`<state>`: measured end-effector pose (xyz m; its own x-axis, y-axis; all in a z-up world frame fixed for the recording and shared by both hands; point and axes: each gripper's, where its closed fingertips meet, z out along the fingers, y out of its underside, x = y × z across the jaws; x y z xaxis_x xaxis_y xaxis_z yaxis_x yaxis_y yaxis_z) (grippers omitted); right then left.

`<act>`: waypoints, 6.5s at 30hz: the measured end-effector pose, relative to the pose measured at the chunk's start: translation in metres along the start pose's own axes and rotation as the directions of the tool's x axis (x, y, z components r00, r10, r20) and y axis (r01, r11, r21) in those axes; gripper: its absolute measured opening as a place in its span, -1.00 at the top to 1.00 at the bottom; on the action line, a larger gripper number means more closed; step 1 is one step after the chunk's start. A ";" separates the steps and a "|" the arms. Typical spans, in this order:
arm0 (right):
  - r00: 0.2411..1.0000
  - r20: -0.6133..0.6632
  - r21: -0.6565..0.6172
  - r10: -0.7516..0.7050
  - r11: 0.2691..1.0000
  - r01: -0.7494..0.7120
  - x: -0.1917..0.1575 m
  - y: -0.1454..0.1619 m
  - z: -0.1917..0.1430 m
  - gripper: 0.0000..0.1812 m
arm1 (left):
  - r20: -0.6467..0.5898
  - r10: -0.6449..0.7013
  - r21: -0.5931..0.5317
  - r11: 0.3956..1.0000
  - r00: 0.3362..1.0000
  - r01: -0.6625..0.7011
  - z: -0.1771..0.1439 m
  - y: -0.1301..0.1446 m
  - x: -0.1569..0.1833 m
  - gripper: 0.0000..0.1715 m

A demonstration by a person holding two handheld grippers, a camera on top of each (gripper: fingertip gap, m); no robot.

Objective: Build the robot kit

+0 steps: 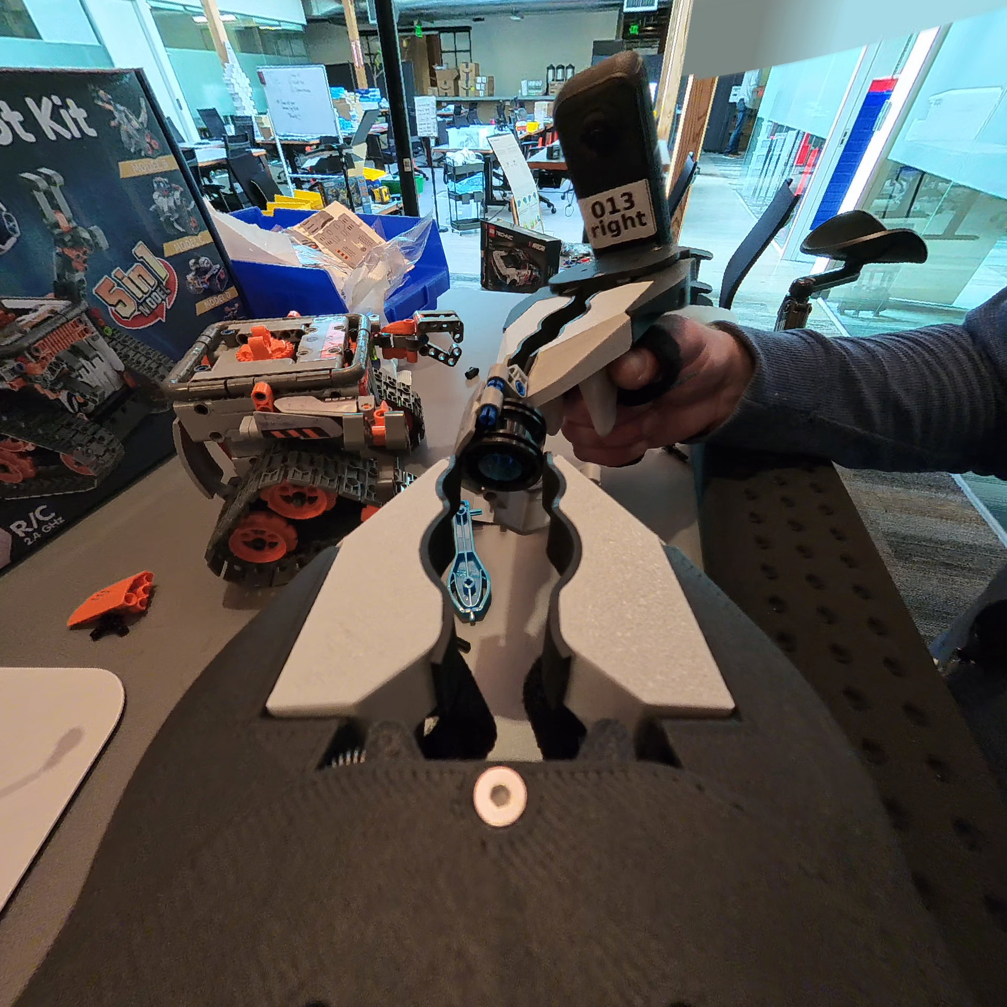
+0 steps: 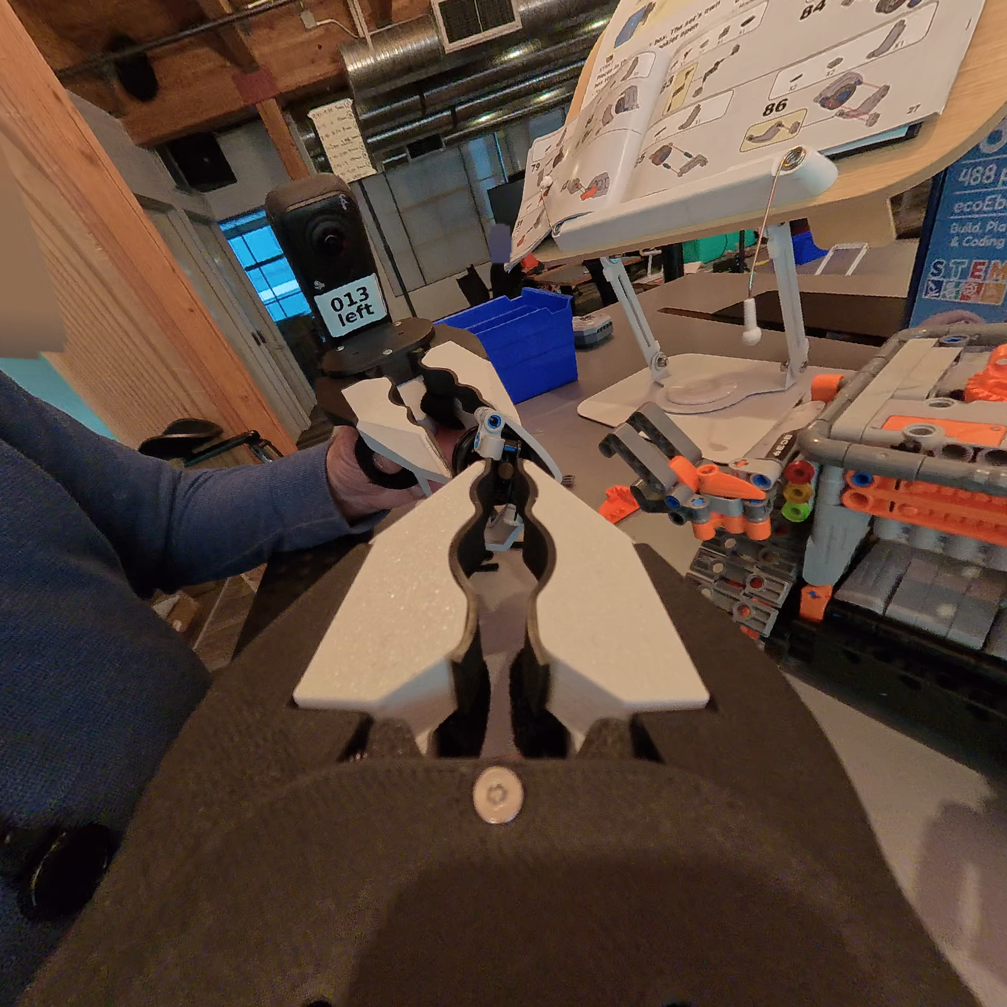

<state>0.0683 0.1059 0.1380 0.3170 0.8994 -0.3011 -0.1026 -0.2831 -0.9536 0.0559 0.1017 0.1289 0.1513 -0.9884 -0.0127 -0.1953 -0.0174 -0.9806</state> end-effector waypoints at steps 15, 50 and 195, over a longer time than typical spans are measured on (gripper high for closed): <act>0.998 0.059 -0.073 -0.036 0.997 0.040 -0.007 0.010 -0.003 0.94 | -0.055 -0.028 -0.033 0.999 0.998 0.026 -0.003 0.007 0.007 0.69; 0.990 -0.024 -0.025 -0.137 0.990 0.136 0.001 0.001 -0.005 0.95 | 0.085 0.030 -0.159 0.987 0.996 -0.017 0.014 0.028 -0.002 0.78; 0.935 -0.096 -0.443 -0.343 0.855 0.268 0.000 0.061 -0.007 0.46 | -0.242 -0.298 -0.089 0.954 0.923 0.285 0.022 0.017 0.026 0.85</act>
<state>0.0684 0.0865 0.0798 0.4218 0.9056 0.0450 0.4152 -0.1488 -0.8975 0.0777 0.0789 0.1072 -0.0366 -0.9440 0.3279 -0.2296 -0.3114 -0.9221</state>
